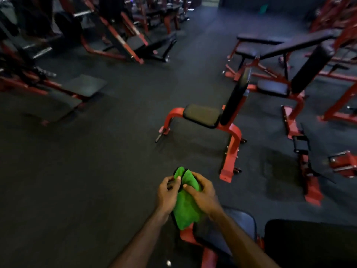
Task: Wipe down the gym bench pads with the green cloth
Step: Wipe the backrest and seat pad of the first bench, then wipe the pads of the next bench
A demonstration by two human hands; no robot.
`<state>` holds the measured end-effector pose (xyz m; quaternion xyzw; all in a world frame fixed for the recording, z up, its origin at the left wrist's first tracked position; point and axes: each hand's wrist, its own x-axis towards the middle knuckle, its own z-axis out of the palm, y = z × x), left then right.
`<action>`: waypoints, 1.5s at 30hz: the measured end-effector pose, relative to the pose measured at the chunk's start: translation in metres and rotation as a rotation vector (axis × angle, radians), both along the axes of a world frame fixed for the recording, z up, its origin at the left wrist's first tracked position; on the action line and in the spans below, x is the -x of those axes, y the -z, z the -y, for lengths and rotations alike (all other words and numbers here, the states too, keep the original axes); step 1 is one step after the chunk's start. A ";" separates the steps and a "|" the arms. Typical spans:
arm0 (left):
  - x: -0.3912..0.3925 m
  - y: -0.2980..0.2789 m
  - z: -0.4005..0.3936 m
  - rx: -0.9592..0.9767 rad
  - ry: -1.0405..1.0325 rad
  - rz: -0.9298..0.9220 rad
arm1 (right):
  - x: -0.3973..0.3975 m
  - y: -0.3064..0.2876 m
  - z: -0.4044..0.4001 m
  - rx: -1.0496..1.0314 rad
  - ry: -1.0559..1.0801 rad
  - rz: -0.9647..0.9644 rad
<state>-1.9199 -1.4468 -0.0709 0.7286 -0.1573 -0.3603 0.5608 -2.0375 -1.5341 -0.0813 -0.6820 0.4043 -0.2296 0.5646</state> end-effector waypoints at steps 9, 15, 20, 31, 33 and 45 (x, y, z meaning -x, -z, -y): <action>-0.179 -0.052 0.037 0.128 0.271 -0.291 | -0.168 -0.049 0.025 -0.078 0.206 0.156; -0.268 -0.067 0.068 0.171 0.394 -0.234 | -0.241 -0.064 0.049 -0.019 0.248 0.195; -0.314 -0.069 0.123 0.220 0.378 -0.241 | -0.278 -0.068 0.097 -0.168 0.445 0.223; -0.424 -0.060 0.292 0.103 0.450 -0.198 | -0.371 -0.065 0.259 -0.487 0.398 0.310; -0.444 -0.063 0.328 0.078 0.451 -0.170 | -0.389 -0.066 0.298 -0.507 0.364 0.343; -0.489 -0.063 0.520 0.052 0.580 -0.108 | -0.432 -0.035 0.459 -0.444 0.617 0.214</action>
